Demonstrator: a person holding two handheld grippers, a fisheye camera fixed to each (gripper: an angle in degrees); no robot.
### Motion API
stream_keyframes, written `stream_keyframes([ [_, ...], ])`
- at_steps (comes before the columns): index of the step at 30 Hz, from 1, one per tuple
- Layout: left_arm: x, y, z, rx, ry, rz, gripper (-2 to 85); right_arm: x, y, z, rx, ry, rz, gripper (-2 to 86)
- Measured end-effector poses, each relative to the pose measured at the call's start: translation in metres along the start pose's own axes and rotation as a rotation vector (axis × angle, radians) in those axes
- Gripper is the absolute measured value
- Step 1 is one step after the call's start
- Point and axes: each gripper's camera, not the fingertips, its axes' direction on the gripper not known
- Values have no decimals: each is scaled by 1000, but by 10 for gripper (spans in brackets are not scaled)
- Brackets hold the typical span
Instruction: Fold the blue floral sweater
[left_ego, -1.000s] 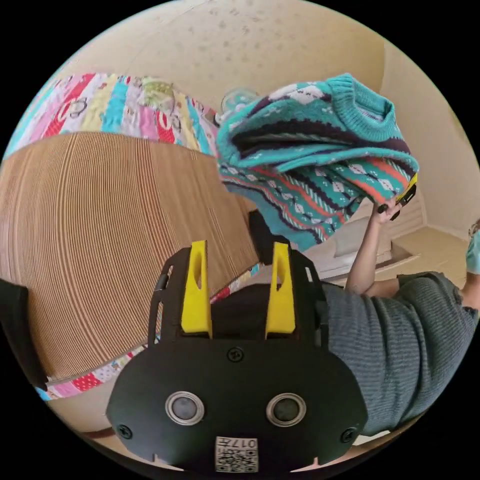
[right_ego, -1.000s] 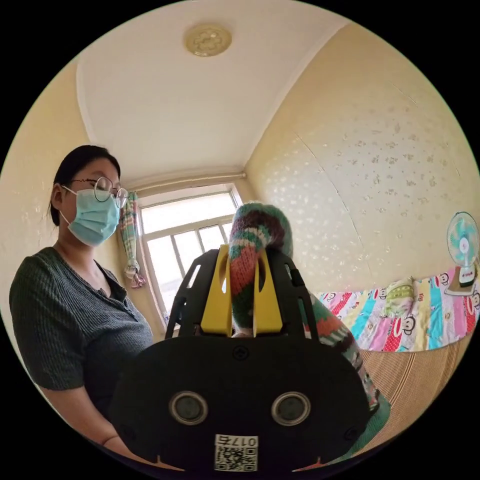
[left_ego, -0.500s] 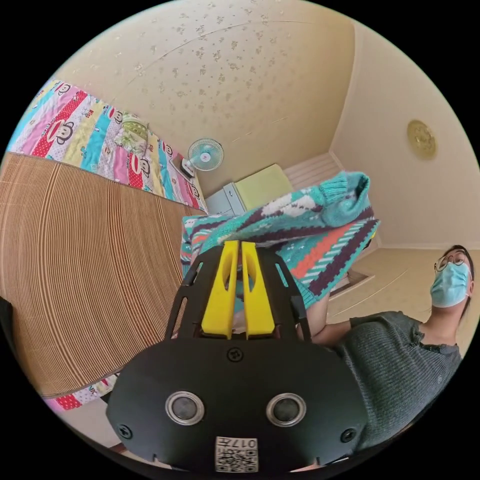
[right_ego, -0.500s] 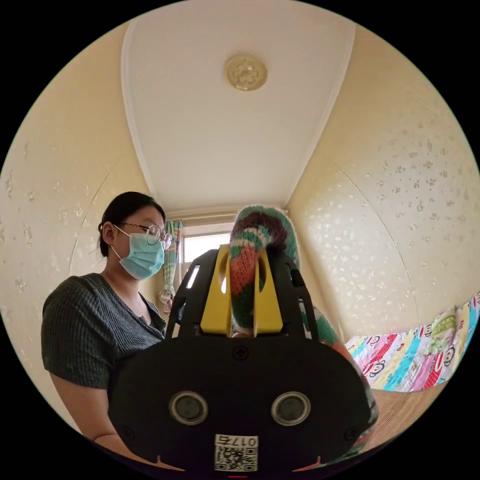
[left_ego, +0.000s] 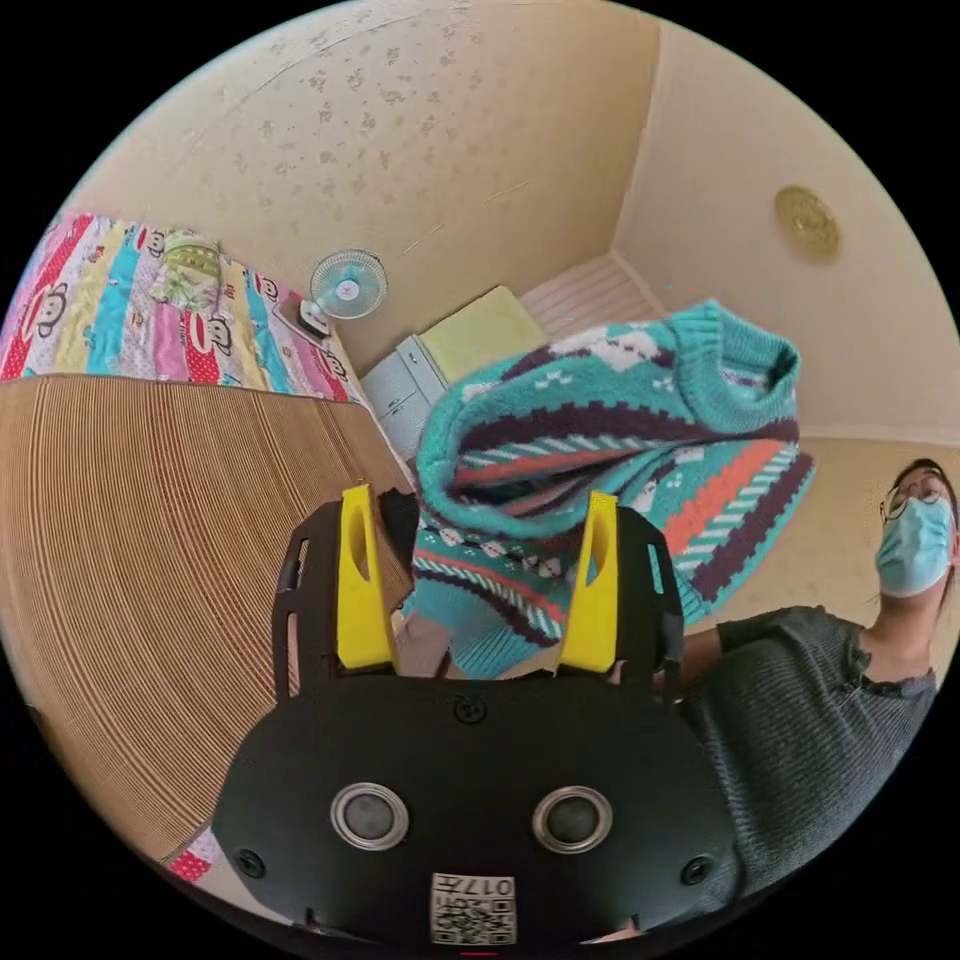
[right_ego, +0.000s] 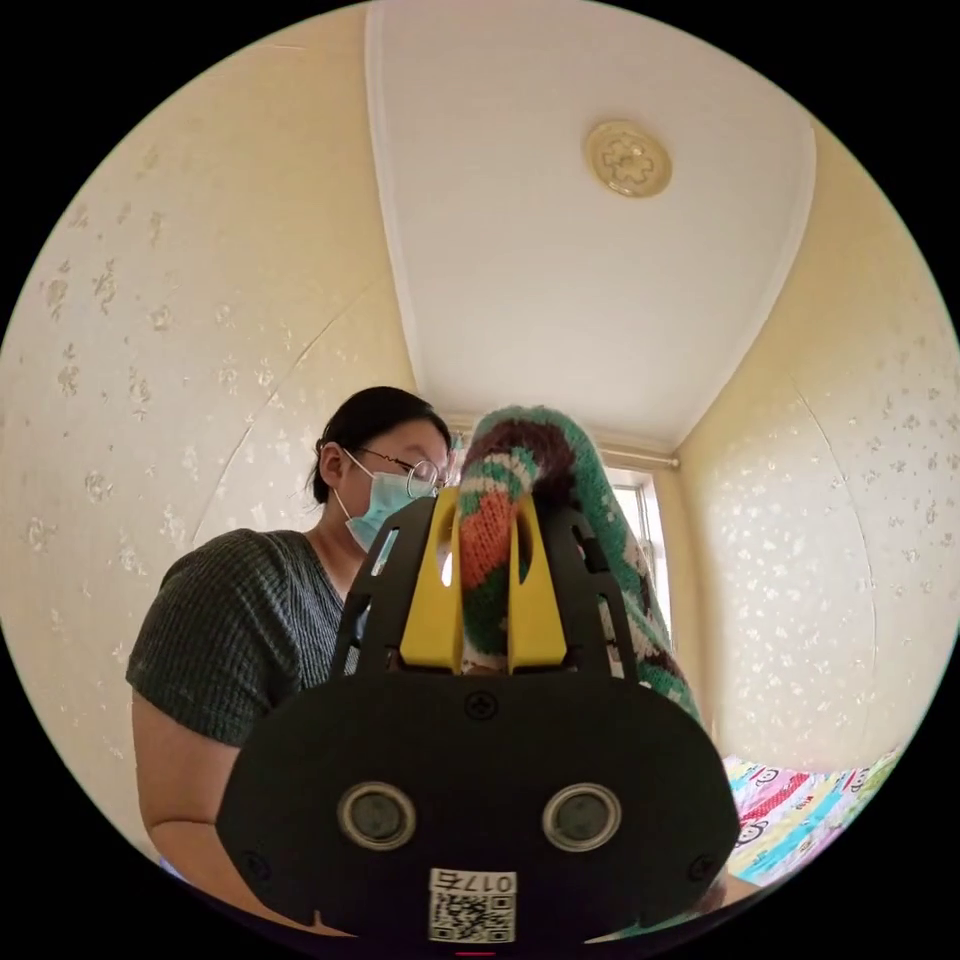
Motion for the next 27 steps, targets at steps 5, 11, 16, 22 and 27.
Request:
stream_keyframes([
  [5,-8,34,-2,47,207,-9,93,-2,18,-20,18,5,59,65],
  [11,11,45,-79,207,454,111,49,5,50,-79,-27,374,267,67],
  [16,44,54,-136,317,585,282,46,-1,87,-86,-463,674,362,80],
  [22,91,69,-154,422,691,410,42,32,182,-94,-587,449,654,91],
  [27,138,83,-159,462,635,476,41,77,272,-83,-445,221,1007,111],
])
